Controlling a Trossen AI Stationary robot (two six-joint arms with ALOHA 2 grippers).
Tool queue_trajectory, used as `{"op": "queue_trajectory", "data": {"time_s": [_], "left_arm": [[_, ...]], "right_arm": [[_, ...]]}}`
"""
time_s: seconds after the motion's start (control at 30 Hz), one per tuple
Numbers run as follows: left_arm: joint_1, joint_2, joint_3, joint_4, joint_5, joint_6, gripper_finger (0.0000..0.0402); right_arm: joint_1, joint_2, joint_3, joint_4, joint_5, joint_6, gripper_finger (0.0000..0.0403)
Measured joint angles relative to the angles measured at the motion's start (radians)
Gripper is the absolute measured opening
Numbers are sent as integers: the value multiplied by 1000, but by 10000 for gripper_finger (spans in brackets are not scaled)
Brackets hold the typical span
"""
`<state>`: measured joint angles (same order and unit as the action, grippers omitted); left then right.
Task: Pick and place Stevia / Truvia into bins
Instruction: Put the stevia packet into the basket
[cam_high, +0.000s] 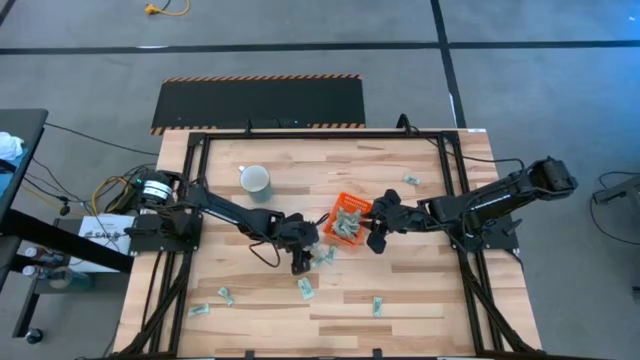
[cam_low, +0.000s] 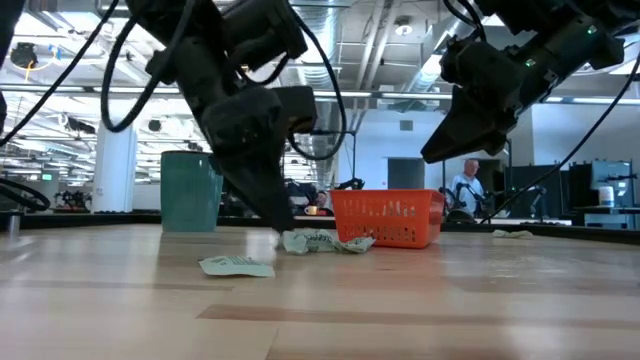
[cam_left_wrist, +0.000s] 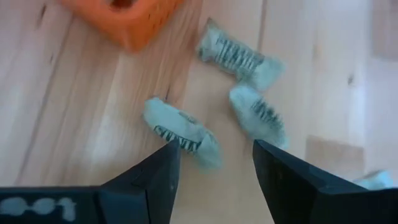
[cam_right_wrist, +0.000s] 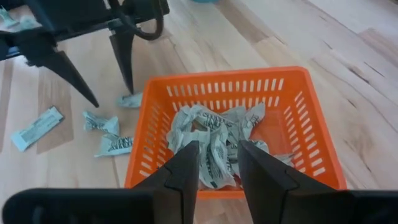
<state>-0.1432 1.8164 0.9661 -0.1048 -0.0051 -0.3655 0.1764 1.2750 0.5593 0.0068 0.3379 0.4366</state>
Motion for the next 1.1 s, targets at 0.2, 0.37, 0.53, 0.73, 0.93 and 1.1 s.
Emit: {"op": "queue_trajectory", "data": {"time_s": [0.2, 0.37, 0.53, 0.73, 0.93, 1.1], "left_arm": [[4, 54, 4, 22, -10, 0, 193], [12, 61, 5, 22, -54, 1, 193], [18, 65, 43, -51, -71, 38, 193], [19, 69, 139, -298, -97, 262, 193], [19, 71, 198, -404, -242, 418, 193], [19, 70, 197, -395, -313, 504, 193]], "right_arm": [[0, 0, 1, 1, 0, 0, 104], [0, 0, 1, 0, 0, 0, 104], [0, 0, 1, 1, 0, 0, 104], [0, 0, 1, 1, 0, 0, 104], [0, 0, 1, 0, 0, 0, 104], [0, 0, 1, 1, 0, 0, 104]]}}
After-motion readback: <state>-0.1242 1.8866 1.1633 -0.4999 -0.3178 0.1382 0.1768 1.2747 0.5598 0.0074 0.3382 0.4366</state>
